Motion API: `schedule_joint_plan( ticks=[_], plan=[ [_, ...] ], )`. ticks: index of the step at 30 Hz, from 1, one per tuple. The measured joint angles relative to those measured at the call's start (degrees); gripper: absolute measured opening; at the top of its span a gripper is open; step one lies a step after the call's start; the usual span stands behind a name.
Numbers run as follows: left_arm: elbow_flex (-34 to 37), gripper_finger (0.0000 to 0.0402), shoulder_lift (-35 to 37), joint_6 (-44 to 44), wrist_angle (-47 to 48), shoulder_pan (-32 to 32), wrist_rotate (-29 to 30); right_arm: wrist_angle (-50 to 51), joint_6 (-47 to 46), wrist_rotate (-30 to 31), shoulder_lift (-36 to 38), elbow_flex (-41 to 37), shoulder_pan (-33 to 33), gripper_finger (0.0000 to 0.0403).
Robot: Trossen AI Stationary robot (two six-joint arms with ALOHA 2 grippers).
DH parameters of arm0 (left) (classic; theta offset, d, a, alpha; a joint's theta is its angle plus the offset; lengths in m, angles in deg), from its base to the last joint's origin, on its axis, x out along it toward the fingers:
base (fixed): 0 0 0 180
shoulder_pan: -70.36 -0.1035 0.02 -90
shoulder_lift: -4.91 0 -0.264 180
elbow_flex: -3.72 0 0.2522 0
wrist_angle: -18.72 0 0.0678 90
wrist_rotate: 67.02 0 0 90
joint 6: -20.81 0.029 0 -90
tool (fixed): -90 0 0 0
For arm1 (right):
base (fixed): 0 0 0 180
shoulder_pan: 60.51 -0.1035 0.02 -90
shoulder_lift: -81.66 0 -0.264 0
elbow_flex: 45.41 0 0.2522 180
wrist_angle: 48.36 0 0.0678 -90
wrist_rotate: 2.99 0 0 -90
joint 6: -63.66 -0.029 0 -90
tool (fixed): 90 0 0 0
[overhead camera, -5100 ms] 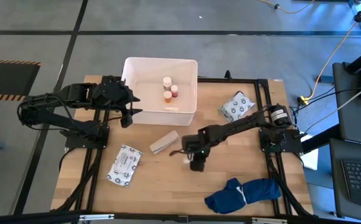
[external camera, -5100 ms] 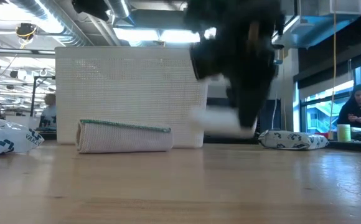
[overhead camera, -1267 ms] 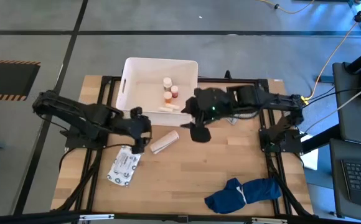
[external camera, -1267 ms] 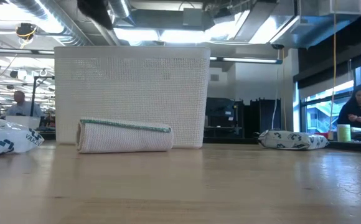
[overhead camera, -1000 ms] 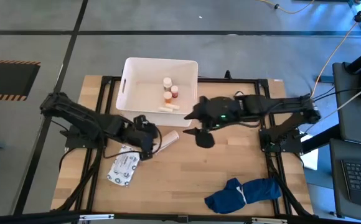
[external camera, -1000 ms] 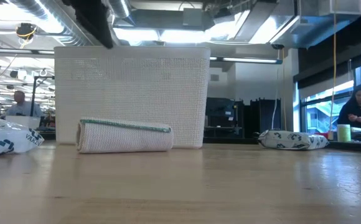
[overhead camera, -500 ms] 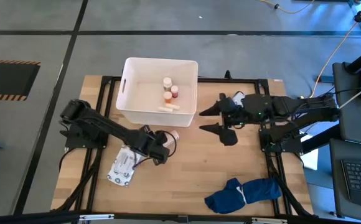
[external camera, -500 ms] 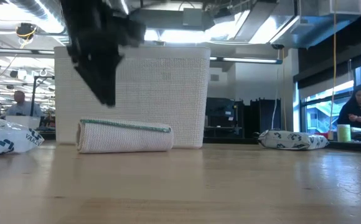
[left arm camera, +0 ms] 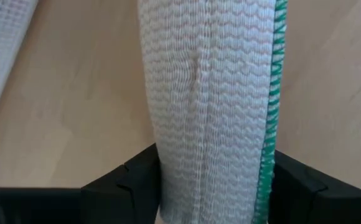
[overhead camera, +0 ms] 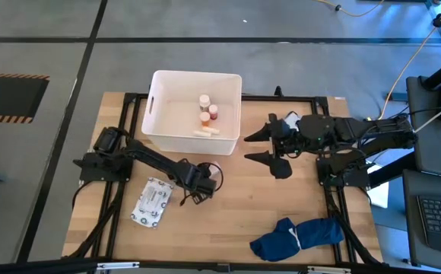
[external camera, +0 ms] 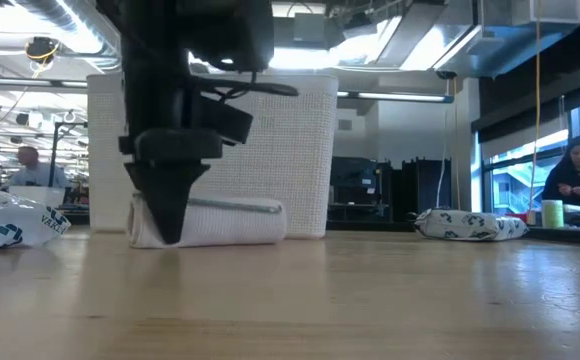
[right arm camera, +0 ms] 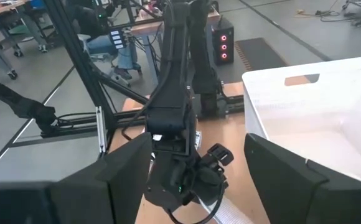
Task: Pick & place medical supplies in basket/bin
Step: Put the white bandage into the white bin
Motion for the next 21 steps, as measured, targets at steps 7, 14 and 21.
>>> schedule_joint_plan(
  ticks=[7, 14, 21],
  plan=[
    [0.0, 0.0125, 4.7, 8.4, 2.9, -0.4, -5.3, 0.0, 0.4, 0.0, 0.0, 0.0, 0.0, 0.0259],
    [0.0, 0.0106, 16.7, 14.9, 6.7, -2.6, -11.3, 0.1, 3.0, 0.0, 0.0, 0.0, 0.0, 0.0259],
    [-3.6, 0.0118, 32.6, 17.7, 5.5, -3.2, -15.3, 0.1, 4.5, 0.0, 0.0, 0.0, 0.0, 0.0259]
  ],
)
